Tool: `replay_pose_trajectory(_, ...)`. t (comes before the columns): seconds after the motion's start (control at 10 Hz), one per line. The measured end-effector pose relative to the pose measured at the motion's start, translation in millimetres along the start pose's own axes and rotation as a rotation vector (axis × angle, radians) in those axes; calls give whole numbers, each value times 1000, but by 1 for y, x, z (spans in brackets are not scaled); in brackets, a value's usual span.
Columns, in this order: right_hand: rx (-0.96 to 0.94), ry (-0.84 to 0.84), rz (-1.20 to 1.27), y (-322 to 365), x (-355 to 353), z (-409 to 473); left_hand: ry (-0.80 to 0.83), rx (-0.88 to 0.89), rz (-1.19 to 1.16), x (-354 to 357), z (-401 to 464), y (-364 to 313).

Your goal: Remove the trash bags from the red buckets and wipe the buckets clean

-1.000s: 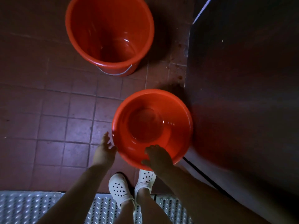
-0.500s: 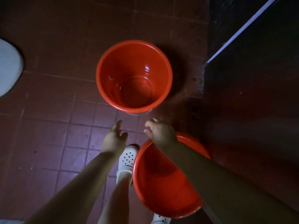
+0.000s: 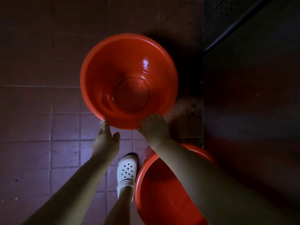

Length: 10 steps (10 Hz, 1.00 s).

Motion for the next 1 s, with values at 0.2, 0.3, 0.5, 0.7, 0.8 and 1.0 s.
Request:
replay_pose_trajectory(0.2, 138, 44, 48, -43, 5, -49, 122, 99, 50, 36, -22, -42)
replay_pose_trajectory(0.3, 215, 30, 49, -65, 8, -72, 186, 159, 55, 55, -35, -58)
replay_pose_trajectory(0.5, 297, -5, 96, -88, 12, -109, 260, 251, 81, 86, -52, -80)
replay_pose_trajectory(0.7, 300, -26, 128, -86, 20, -129, 282, 214, 113, 104, -60, -69)
replay_pose_trajectory(0.8, 289, -30, 146, -84, 23, -133, 277, 190, 167, 108, -62, -59)
replay_pose_trajectory(1.0, 242, -12, 189, -82, 24, -144, 295, 176, 156, 107, -75, -56)
Point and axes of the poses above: each hand's wrist, its own z-axis towards the middle knuckle, its own x-axis out of the palm, y = z × x, the point moved 10 cm from there along z, towards the middle knuckle, and after that the axes turned 13 degrees about -x, right-handed, at the moved point
